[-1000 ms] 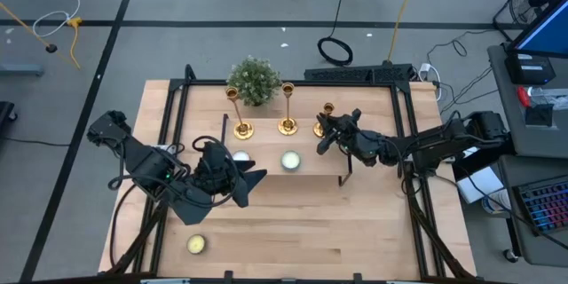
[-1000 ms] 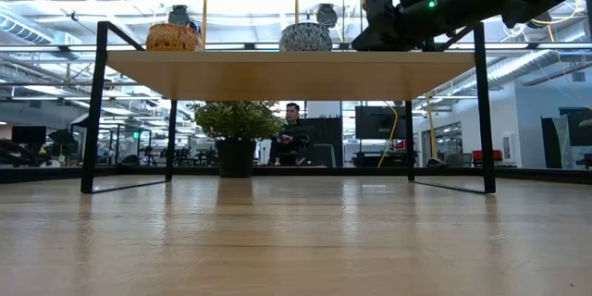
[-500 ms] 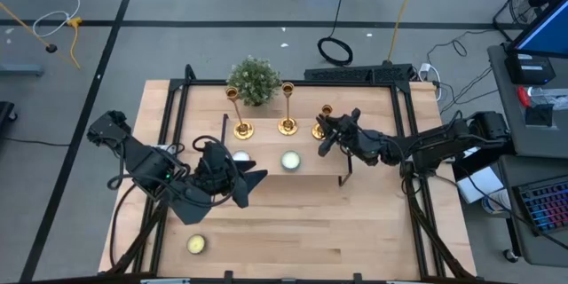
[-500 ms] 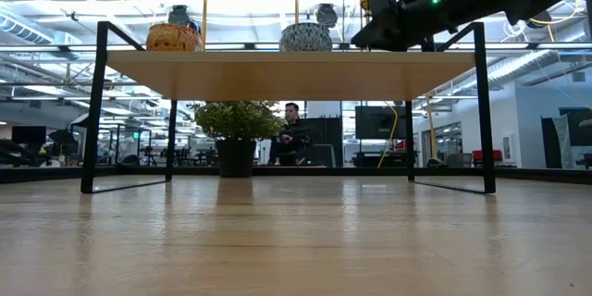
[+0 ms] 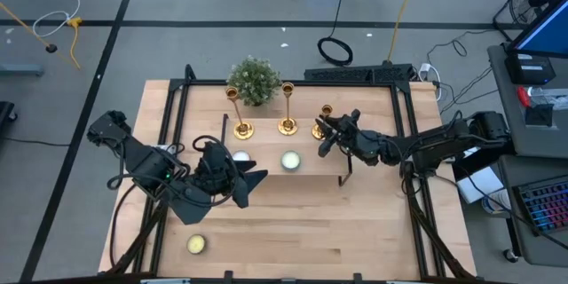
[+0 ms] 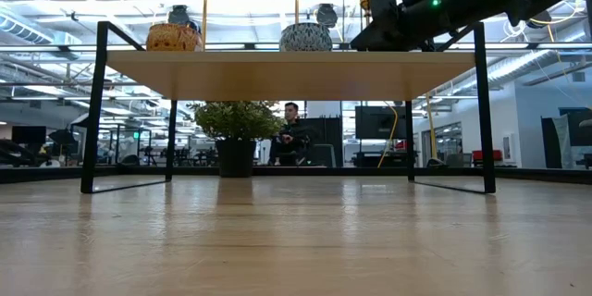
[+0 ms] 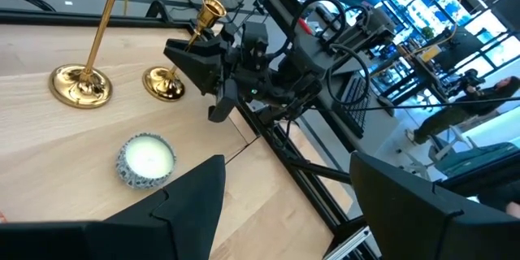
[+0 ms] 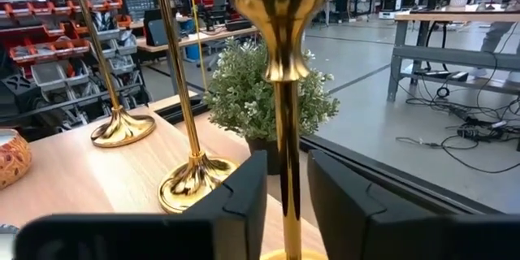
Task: Stock candles and holders on shelf
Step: Align the gold candle holder with the other gold candle holders on the shelf
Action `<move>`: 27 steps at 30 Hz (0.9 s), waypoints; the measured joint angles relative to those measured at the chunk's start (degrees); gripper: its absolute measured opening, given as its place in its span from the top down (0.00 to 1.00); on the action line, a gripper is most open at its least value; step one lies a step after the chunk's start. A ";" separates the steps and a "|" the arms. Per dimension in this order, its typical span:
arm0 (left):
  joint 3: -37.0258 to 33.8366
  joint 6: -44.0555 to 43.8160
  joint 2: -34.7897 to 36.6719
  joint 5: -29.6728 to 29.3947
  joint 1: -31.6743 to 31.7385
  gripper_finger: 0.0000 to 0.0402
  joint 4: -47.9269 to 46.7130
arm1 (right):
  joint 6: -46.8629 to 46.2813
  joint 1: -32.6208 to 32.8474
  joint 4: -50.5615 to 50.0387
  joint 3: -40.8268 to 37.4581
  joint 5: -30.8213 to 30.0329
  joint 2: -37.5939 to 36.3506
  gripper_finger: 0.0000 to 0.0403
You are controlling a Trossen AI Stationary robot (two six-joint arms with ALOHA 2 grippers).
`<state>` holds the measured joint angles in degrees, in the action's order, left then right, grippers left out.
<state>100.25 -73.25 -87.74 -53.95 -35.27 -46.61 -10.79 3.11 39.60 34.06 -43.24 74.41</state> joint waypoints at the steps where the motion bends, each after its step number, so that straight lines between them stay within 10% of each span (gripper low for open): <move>1: 0.00 0.00 0.00 0.00 0.00 0.33 0.03 | -0.37 0.00 -0.32 0.00 0.01 -0.21 0.76; 27: 0.04 0.11 -0.37 -0.15 0.00 0.33 0.15 | 0.96 4.80 -16.03 -0.02 0.04 -15.82 0.60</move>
<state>100.29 -73.14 -88.12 -54.11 -35.27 -46.46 -9.82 7.91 23.57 34.04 -43.20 58.59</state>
